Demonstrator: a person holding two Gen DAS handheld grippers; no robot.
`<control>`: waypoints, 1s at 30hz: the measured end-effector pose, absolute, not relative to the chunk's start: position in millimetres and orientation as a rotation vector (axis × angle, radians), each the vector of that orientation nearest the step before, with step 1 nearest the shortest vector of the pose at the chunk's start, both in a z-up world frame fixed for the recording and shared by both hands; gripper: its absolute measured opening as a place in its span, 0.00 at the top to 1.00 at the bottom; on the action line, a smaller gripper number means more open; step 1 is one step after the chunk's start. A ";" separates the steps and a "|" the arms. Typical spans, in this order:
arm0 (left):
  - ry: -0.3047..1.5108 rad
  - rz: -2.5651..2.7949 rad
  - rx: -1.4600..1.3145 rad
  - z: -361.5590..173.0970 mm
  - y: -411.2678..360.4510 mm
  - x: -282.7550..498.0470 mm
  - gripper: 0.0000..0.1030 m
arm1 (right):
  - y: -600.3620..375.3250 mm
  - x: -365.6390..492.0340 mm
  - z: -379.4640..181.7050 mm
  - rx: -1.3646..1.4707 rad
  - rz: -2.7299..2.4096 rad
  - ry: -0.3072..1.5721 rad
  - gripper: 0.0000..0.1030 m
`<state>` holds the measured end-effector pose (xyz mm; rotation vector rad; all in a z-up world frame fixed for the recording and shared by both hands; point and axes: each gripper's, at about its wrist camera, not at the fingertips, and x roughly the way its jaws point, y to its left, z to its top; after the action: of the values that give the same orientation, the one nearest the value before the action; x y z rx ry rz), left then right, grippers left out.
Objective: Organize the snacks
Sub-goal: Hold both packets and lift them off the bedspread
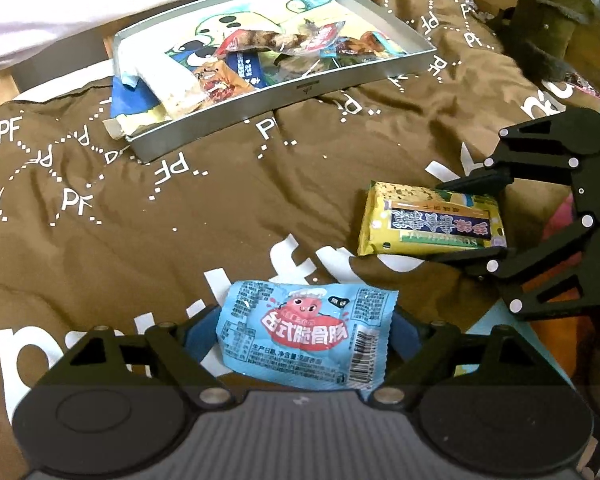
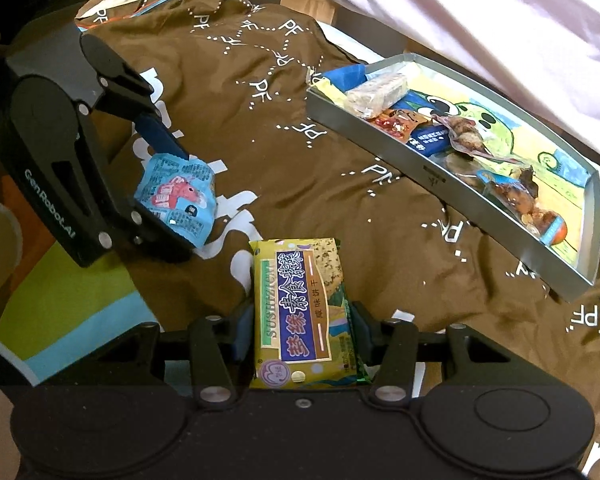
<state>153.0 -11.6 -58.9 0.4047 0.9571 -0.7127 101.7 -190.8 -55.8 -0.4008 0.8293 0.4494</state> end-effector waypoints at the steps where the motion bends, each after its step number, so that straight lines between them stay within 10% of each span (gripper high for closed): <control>1: 0.954 -0.709 0.398 -58.1 -10.8 152.4 0.15 | -191.4 100.9 -55.2 -0.400 0.448 0.828 0.50; 30: 0.902 -0.675 0.395 -45.5 -7.0 141.7 0.19 | -181.8 81.1 -39.8 -0.595 0.453 0.660 0.50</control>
<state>141.7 -7.0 -45.5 0.3950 0.9022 -0.6755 81.1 -181.8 -39.8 -0.5954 0.6596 0.4528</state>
